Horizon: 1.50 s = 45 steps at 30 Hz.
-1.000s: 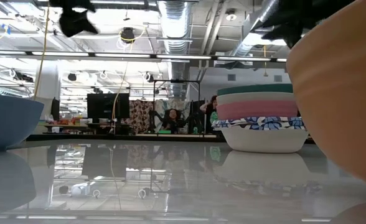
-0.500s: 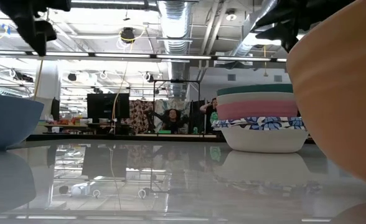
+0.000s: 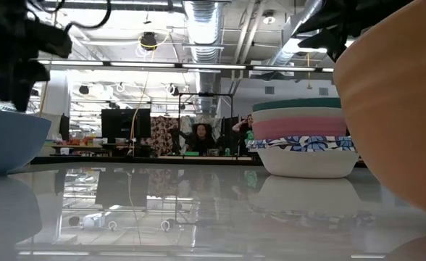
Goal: Nest bowls inside each other
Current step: Stack the blue bowl on top of the dark green bowl
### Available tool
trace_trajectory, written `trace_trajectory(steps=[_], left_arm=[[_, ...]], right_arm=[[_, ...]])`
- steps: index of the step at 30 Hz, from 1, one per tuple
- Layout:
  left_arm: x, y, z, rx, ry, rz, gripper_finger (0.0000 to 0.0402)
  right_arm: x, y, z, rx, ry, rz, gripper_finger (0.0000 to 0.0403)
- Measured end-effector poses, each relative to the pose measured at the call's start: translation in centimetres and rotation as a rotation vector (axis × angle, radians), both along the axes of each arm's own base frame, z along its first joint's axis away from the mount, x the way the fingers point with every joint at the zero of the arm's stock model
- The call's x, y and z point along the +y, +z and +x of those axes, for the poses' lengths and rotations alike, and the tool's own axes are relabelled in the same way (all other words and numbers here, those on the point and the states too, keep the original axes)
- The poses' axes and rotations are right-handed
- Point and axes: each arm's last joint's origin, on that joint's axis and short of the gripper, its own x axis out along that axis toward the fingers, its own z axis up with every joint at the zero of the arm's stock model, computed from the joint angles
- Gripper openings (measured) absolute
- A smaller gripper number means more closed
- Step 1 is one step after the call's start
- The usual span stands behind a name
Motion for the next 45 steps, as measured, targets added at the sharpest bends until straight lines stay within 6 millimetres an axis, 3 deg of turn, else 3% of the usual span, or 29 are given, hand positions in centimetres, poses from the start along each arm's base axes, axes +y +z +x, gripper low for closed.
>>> trace_trajectory(steps=[16, 20, 27, 29, 36, 45], left_arm=[[0.0, -4.7, -0.2, 0.050, 0.066, -0.012, 0.0233], [0.0, -5.7, -0.4, 0.073, 0.092, -0.047, 0.0183], [0.0, -6.0, -0.6, 0.088, 0.207, -0.081, 0.0031], [0.0, -6.0, -0.5, 0.088, 0.239, -0.085, 0.0010], [0.3, -5.9, -0.2, 0.020, 0.399, -0.030, 0.0002], [1.1, -4.8, 1.0, -0.217, 0.681, 0.148, 0.0000]], right_arm=[[0.0, 0.0, 0.0, 0.001, 0.000, 0.001, 0.0168], [0.0, 0.0, 0.0, 0.004, 0.000, 0.001, 0.0168], [0.0, -0.1, 0.0, 0.010, 0.000, 0.003, 0.0168], [0.0, -0.1, 0.0, 0.010, -0.001, 0.002, 0.0168], [-0.1, -0.1, 0.0, 0.016, -0.026, -0.006, 0.0168], [-0.3, -0.1, -0.1, 0.020, -0.086, -0.029, 0.0168]])
